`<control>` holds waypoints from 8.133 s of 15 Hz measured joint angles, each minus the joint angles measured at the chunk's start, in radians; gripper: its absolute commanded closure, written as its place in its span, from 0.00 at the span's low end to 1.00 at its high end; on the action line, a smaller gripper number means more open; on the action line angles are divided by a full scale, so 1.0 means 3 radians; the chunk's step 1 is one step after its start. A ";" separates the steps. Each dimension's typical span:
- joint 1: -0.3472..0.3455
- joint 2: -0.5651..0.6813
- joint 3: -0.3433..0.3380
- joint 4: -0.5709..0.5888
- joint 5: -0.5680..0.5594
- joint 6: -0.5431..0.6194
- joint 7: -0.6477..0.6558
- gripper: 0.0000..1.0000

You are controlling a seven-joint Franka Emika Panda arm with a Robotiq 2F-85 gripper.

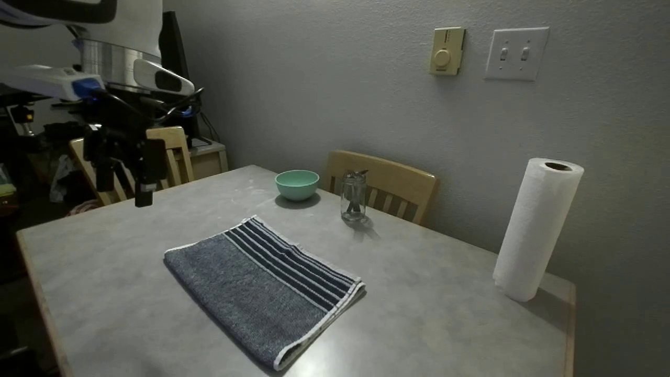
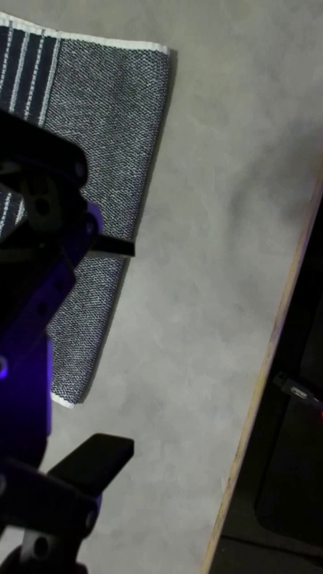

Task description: Fold the towel in half from left to right

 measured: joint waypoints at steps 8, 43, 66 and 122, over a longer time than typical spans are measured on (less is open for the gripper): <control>0.0008 0.0264 0.0169 0.0092 0.0126 0.0386 0.0494 0.00; 0.0361 0.2300 0.0498 0.1417 -0.0167 0.1076 0.1722 0.00; 0.0960 0.3068 -0.0164 0.1995 -0.0973 0.1212 0.2653 0.00; -0.0358 0.1732 0.0987 0.1240 0.0783 0.1040 -0.1064 0.98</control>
